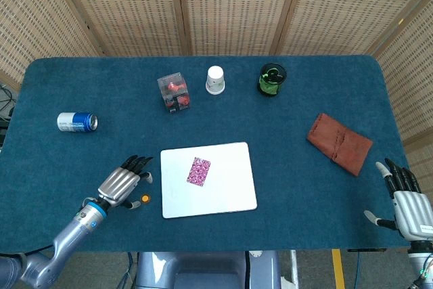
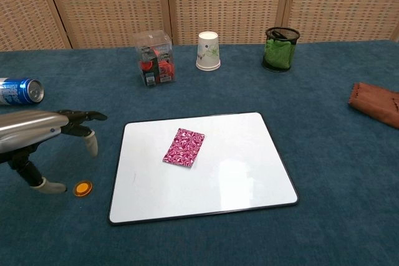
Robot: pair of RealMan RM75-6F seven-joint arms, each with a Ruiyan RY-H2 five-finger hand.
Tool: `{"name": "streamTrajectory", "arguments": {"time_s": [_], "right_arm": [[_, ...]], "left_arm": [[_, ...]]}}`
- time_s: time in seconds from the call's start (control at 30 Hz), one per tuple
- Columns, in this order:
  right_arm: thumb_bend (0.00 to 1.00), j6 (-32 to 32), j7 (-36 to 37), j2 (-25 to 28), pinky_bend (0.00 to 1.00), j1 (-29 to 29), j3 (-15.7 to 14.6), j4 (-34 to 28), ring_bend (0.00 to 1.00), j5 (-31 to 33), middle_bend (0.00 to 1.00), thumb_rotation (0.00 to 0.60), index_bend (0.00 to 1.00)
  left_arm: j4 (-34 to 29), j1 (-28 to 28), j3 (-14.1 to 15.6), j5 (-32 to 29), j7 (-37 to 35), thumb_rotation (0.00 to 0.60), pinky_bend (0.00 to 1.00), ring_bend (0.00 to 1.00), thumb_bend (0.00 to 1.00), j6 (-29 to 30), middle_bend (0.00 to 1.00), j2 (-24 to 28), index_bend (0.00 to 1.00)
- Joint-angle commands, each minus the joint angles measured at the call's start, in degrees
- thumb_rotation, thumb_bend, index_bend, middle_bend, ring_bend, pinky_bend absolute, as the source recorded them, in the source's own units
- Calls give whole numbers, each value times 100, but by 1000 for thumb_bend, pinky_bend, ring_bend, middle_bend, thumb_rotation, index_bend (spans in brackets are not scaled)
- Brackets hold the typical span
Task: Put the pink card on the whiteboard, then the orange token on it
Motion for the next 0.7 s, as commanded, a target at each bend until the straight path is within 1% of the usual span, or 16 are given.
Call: {"name": "streamTrajectory", "arguments": {"time_s": [0.03, 0.17, 0.37, 0.7], "right_arm": [[182, 0, 4, -1, 0, -1, -1, 3, 0, -1, 0, 600, 0], [181, -1, 16, 0, 0, 0, -2, 6, 0, -5, 0, 600, 0], [182, -6, 24, 6, 0, 1, -3, 3, 0, -7, 0, 600, 0], [182, -8, 32, 9, 0, 1, -4, 0, 0, -7, 0, 600, 0]], "left_arm": [[194, 143, 97, 137, -130, 600, 0, 0, 247, 16, 0, -108, 375], [321, 260, 90, 240, -216, 600, 0, 0, 248, 68, 0, -181, 379], [406, 329, -7, 371, -285, 600, 0, 0, 249, 17, 0, -224, 381], [432, 364, -156, 431, -168, 600, 0, 0, 249, -158, 0, -315, 387]]}}
